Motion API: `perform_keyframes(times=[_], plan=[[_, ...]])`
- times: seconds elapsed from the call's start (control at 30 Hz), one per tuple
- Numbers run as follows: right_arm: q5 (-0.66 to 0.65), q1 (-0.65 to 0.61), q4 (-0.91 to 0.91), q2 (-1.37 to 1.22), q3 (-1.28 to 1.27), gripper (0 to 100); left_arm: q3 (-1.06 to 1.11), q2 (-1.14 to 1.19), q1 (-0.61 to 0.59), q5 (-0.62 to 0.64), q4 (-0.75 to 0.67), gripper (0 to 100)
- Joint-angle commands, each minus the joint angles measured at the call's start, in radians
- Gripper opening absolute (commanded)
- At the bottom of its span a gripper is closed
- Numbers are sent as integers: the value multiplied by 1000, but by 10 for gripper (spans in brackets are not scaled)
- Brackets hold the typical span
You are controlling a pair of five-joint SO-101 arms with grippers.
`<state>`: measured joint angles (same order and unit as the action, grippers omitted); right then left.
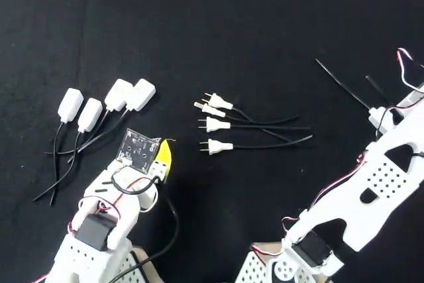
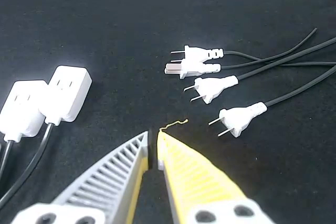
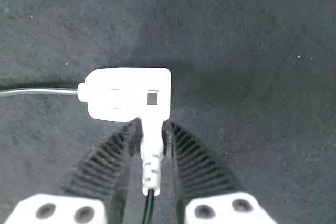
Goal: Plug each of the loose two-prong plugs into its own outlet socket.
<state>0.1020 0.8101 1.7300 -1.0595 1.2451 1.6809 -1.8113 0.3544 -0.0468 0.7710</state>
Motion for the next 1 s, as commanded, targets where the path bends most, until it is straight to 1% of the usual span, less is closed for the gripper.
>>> perform_keyframes(times=[0.0, 0.17, 0.37, 0.8, 0.97], plan=[[12, -29, 31, -1, 19, 13, 18, -8, -10, -11, -21, 51], [15, 3, 32, -1, -31, 13, 18, -8, -10, -11, -21, 51], [14, -12, 32, -1, -179, 13, 18, -8, -10, -11, -21, 51], [12, 8, 32, 4, -182, 13, 18, -8, -10, -12, -21, 51], [12, 8, 35, 5, -234, 13, 18, -8, -10, -12, -23, 51]])
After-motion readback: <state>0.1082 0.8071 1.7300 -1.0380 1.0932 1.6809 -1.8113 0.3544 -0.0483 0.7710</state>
